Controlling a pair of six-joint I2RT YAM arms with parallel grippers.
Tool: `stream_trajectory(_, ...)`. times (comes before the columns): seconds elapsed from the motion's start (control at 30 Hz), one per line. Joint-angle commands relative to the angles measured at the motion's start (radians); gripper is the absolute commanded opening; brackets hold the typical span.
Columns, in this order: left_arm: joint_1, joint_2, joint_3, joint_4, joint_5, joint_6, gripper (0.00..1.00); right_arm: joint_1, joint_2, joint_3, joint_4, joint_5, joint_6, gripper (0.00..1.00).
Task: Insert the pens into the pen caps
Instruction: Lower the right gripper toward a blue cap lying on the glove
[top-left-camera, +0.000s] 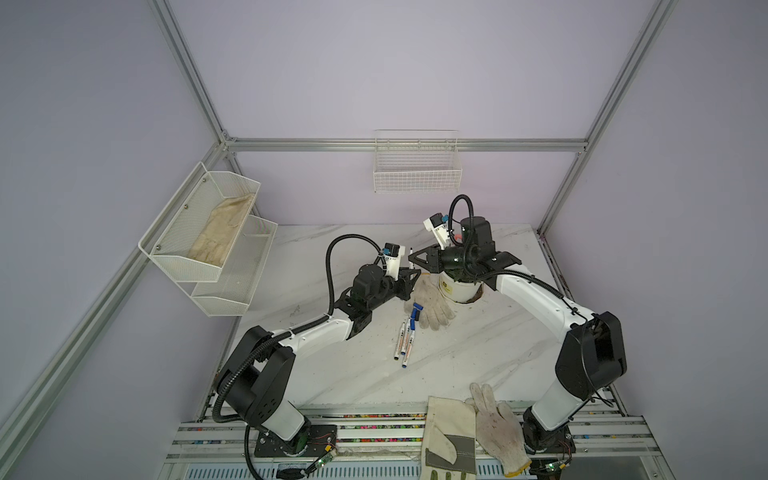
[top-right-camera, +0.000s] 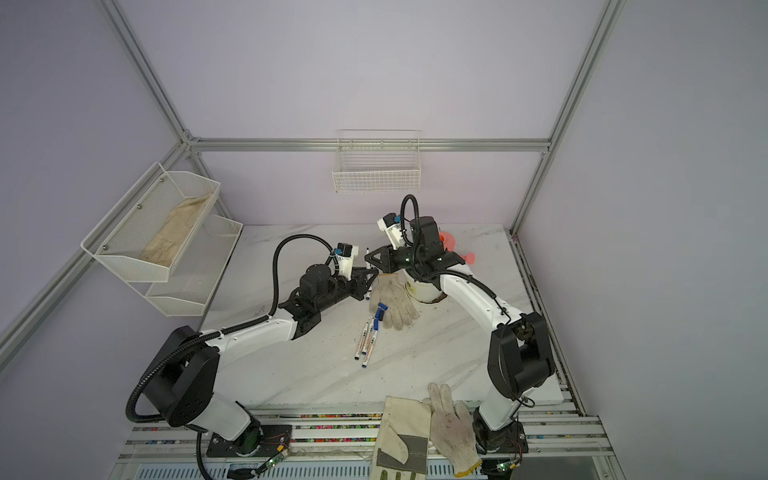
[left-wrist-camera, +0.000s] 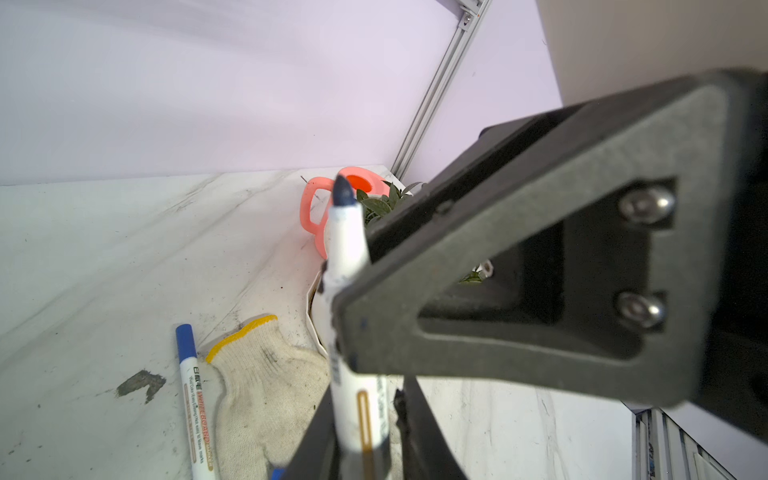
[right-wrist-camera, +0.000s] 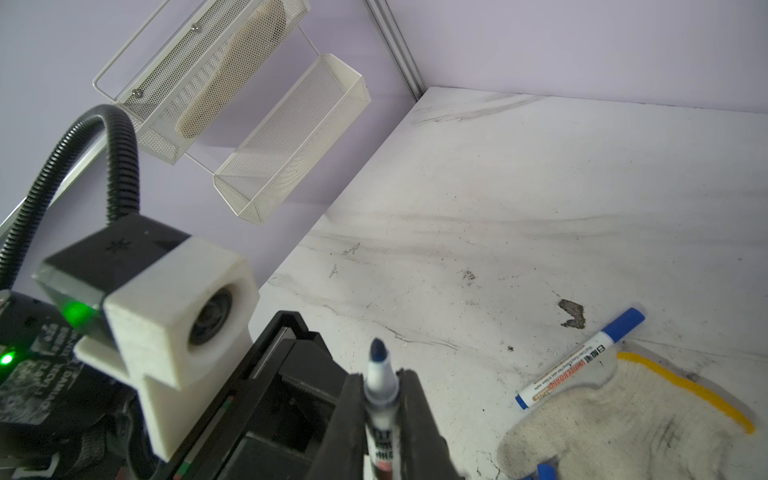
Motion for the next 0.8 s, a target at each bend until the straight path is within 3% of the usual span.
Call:
stream_trajectory(0.0,0.002,-0.001,0.033,0.018,0.057,-0.001,0.19,0.002,-0.039,-0.013,0.021,-0.013,-0.009,0.04)
stream_trajectory(0.13,0.006,-0.008,0.025,0.015,0.083,0.000,0.02,-0.003,-0.043,-0.014,0.022,-0.015,-0.008,0.04)
stream_trajectory(0.23,0.015,-0.018,0.006,0.027,0.089,-0.008,0.00,-0.004,-0.042,-0.019,0.019,-0.002,-0.006,0.08)
stream_trajectory(0.33,0.020,-0.023,-0.018,0.027,0.017,-0.028,0.00,-0.004,-0.030,-0.016,-0.032,0.056,-0.027,0.33)
stream_trajectory(0.4,0.021,-0.025,-0.028,-0.011,-0.105,-0.052,0.00,0.000,-0.016,-0.009,-0.108,0.135,-0.079,0.41)
stream_trajectory(0.6,0.030,-0.044,-0.092,-0.070,-0.400,-0.140,0.00,0.056,0.025,-0.041,-0.259,0.360,-0.157,0.44)
stream_trajectory(0.67,0.034,-0.046,-0.098,-0.097,-0.440,-0.154,0.00,0.088,0.056,-0.053,-0.291,0.416,-0.177,0.43)
stream_trajectory(0.77,0.035,-0.041,-0.083,-0.118,-0.403,-0.122,0.00,0.132,0.124,-0.033,-0.334,0.493,-0.198,0.42)
